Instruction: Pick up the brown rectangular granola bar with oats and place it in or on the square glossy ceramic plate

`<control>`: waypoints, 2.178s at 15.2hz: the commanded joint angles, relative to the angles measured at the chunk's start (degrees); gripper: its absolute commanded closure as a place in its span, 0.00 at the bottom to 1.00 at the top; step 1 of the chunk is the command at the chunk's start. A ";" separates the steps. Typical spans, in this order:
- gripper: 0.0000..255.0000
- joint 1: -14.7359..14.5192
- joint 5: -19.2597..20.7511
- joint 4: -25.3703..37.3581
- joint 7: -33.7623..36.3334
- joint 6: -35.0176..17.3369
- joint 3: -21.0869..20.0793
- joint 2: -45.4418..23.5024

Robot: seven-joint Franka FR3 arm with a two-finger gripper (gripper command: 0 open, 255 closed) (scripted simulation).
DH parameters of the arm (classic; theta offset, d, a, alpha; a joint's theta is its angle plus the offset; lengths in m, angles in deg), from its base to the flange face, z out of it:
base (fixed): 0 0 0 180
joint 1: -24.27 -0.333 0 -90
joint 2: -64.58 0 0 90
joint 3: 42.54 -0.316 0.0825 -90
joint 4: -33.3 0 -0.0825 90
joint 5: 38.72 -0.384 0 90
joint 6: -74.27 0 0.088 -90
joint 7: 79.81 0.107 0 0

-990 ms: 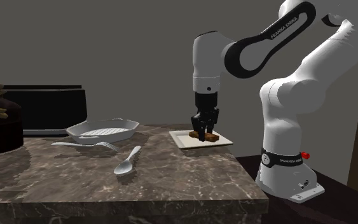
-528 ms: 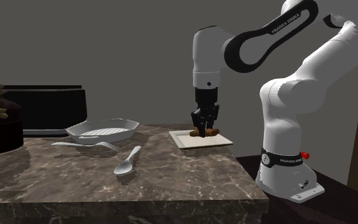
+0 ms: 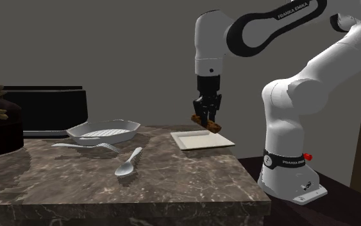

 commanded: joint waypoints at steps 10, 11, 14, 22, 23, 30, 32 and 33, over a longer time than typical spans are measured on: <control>1.00 -0.13 -0.59 4.79 1.20 -0.48 -1.21 -5.43; 1.00 -0.13 -0.60 4.17 1.32 -1.41 -1.28 -5.74; 1.00 -0.10 -0.59 2.38 1.70 -4.26 -1.49 -6.84; 1.00 0.08 -0.44 -1.23 2.65 -11.15 -2.04 -10.17; 1.00 0.08 -0.43 -1.22 2.66 -11.16 -2.04 -10.18; 0.00 0.03 -0.38 -1.21 2.69 -11.16 -1.98 -10.20; 0.00 0.03 -0.38 -1.21 2.69 -11.16 -1.98 -10.20; 0.00 0.03 -0.38 -1.21 2.69 -11.16 -1.98 -10.20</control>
